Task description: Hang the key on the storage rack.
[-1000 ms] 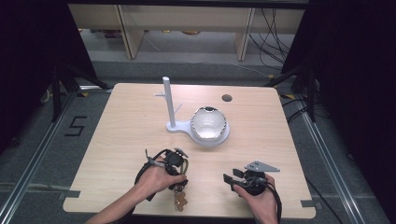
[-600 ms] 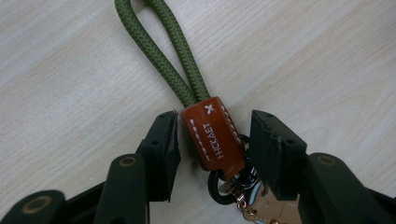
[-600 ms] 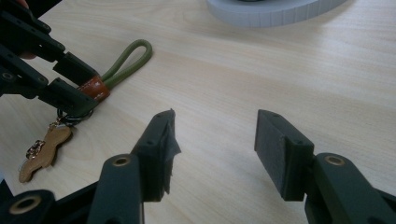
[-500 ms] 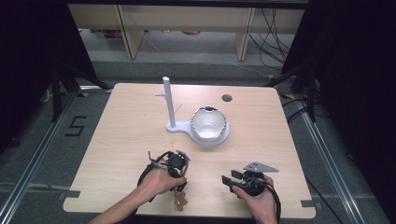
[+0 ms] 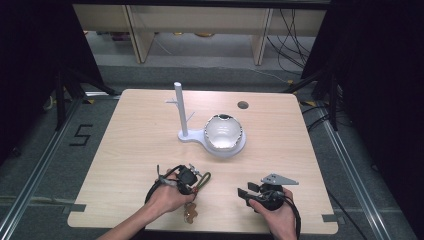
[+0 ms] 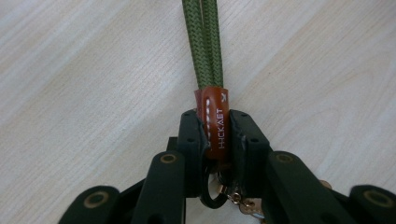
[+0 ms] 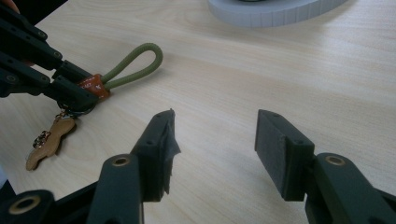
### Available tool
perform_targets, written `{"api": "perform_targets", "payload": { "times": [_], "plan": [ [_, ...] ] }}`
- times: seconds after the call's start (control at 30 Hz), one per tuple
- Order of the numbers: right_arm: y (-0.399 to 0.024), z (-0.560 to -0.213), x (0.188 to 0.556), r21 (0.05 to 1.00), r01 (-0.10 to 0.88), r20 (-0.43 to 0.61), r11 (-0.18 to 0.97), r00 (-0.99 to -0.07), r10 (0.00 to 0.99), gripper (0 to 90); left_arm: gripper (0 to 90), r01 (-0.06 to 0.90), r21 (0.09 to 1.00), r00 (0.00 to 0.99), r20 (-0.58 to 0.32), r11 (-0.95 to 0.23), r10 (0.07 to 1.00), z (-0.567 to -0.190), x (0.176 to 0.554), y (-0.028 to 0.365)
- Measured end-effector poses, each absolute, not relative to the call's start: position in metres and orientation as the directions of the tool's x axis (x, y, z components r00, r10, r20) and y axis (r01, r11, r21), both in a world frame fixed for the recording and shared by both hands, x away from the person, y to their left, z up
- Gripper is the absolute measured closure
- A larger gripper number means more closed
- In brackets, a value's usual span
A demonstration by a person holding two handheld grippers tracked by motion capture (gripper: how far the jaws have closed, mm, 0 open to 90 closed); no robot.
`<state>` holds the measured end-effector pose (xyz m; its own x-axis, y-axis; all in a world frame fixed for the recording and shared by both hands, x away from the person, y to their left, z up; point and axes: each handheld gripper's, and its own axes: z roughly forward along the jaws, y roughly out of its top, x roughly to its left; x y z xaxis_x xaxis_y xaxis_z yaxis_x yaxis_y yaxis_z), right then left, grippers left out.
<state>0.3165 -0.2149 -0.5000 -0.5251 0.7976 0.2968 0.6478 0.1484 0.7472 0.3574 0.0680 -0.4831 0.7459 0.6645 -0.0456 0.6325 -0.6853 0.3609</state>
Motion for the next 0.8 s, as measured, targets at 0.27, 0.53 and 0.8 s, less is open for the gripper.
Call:
{"api": "perform_targets", "payload": {
  "times": [0.27, 0.53, 0.8],
  "plan": [
    [-0.217, -0.500, 0.317, 0.753, 0.643, 0.300, 0.143, -0.528, 0.795, 48.8, 77.6, 0.588, 0.451, 0.767, -0.046, -0.672, 0.640, -0.486, 0.352, 0.082],
    [-0.217, -0.502, 0.317, 0.759, 0.638, 0.296, 0.127, -0.512, 0.806, 48.8, 78.0, 0.536, 0.600, 0.789, -0.105, -0.594, 0.605, -0.484, 0.342, 0.098],
    [-0.219, -0.502, 0.317, 0.772, 0.621, 0.271, 0.136, -0.515, 0.813, 50.2, 78.0, 0.464, 0.732, 0.808, -0.118, -0.500, 0.578, -0.491, 0.330, 0.113]
  ]
}}
